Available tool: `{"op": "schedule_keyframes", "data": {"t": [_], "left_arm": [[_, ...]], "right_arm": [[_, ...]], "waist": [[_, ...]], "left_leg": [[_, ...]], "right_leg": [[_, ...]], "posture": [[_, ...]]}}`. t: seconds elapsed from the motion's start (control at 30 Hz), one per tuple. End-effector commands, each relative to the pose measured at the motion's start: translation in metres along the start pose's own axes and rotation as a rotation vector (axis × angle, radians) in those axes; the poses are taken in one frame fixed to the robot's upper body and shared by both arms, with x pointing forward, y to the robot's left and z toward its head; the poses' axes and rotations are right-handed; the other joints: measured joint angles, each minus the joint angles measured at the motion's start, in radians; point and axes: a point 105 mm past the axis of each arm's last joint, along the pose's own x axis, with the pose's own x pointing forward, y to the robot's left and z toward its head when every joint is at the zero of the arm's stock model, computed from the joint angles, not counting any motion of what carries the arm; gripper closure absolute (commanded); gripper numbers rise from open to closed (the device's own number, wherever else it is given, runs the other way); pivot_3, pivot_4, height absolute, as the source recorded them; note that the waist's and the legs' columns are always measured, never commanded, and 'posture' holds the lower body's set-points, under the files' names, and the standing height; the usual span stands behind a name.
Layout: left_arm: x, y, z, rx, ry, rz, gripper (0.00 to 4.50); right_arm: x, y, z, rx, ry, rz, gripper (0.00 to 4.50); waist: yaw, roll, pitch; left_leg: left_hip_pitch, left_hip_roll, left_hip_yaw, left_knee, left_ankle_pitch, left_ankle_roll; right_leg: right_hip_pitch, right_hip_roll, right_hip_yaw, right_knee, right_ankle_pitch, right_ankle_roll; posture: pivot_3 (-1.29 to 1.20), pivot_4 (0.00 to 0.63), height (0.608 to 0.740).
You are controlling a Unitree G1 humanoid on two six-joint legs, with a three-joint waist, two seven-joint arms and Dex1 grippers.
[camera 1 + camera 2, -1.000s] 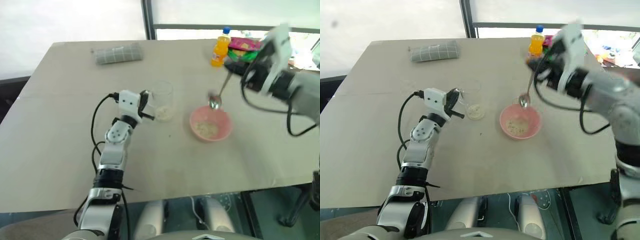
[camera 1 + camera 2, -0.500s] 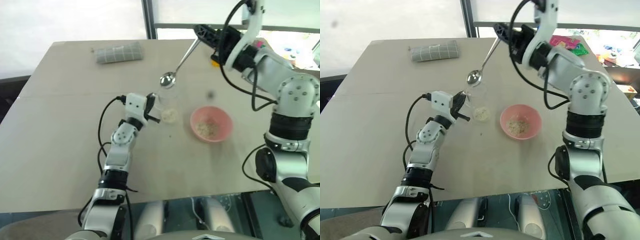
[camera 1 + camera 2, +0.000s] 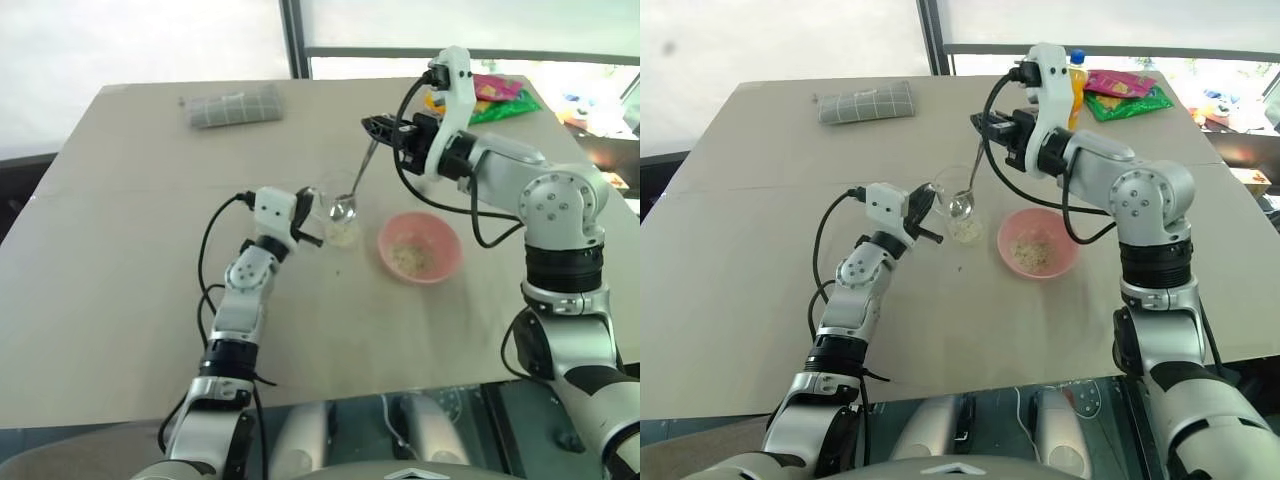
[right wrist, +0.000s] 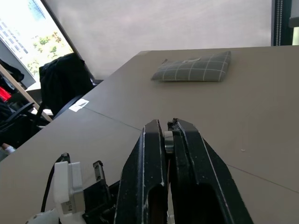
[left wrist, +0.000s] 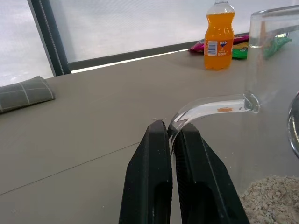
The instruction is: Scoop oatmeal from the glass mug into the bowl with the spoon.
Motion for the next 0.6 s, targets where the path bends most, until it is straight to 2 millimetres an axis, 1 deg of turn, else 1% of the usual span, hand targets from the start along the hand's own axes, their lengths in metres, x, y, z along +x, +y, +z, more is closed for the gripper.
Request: {"op": "schedule_keyframes", "data": {"t": [0.03,0.07,0.1,0.17,0.37,0.47,0.5,0.57,0.6], "left_arm": [[0.003,0.002,0.014,0.013,-0.063,-0.006,4.50],[0.003,0.002,0.014,0.014,-0.063,-0.006,4.50],[0.003,0.003,0.014,0.014,-0.063,-0.006,4.50],[0.003,0.004,0.015,0.015,-0.064,-0.005,4.50],[0.002,0.006,0.017,0.021,-0.078,-0.012,4.50],[0.002,0.008,0.018,0.026,-0.081,-0.010,3.47],[0.002,0.007,0.018,0.027,-0.081,-0.011,2.95],[0.001,0.007,0.019,0.030,-0.082,-0.013,2.17],[-0.001,0.008,0.018,0.033,-0.081,-0.014,2.17]], "right_arm": [[-0.004,0.010,0.018,-0.026,-0.080,0.036,3.42],[-0.004,0.010,0.022,-0.029,-0.096,0.027,2.92],[-0.004,0.009,0.024,-0.029,-0.110,0.020,2.81],[-0.005,0.006,0.028,-0.027,-0.129,0.009,2.34],[-0.007,0.001,0.029,-0.031,-0.147,-0.021,2.34],[-0.006,0.001,0.028,-0.031,-0.145,-0.018,2.27],[-0.006,0.001,0.028,-0.031,-0.144,-0.018,2.27],[-0.006,0.000,0.027,-0.037,-0.141,-0.020,2.27],[-0.007,-0.001,0.027,-0.044,-0.139,-0.023,2.27]], "waist": [[0.000,0.000,0.000],[0.001,0.000,0.000],[0.002,0.000,0.000],[0.002,0.000,0.000],[0.000,0.000,0.000],[0.000,0.000,0.000],[-0.001,0.000,0.000],[-0.001,0.000,0.000],[-0.001,0.000,0.000]], "left_leg": [[0.000,0.000,0.000,0.000,0.000,0.000],[0.000,0.000,0.000,0.000,0.000,0.000],[0.000,0.000,0.000,0.000,0.000,0.000],[0.000,0.000,0.000,0.000,0.000,0.000],[0.000,0.000,0.000,0.000,0.000,0.000],[0.000,0.000,0.000,0.000,0.000,0.000],[0.000,0.000,0.000,0.000,0.000,0.000],[0.000,0.000,0.000,0.000,0.000,0.000],[0.000,0.000,0.000,0.000,0.000,0.000]], "right_leg": [[0.000,0.000,0.000,0.000,0.000,0.000],[0.000,0.000,0.000,0.000,0.000,0.000],[0.000,0.000,0.000,0.000,0.000,0.000],[0.000,0.000,0.000,0.000,0.000,0.000],[0.000,0.000,0.000,0.000,0.000,0.000],[0.000,0.000,0.000,0.000,0.000,0.000],[0.000,0.000,0.000,0.000,0.000,0.000],[0.000,0.000,0.000,0.000,0.000,0.000],[0.000,0.000,0.000,0.000,0.000,0.000]], "posture": [[0.00,0.150,0.740],[0.00,0.150,0.740],[0.00,0.150,0.740],[0.00,0.150,0.740],[0.00,0.150,0.740],[0.00,0.150,0.740],[0.00,0.150,0.740],[0.00,0.150,0.740],[0.00,0.150,0.740]]}}
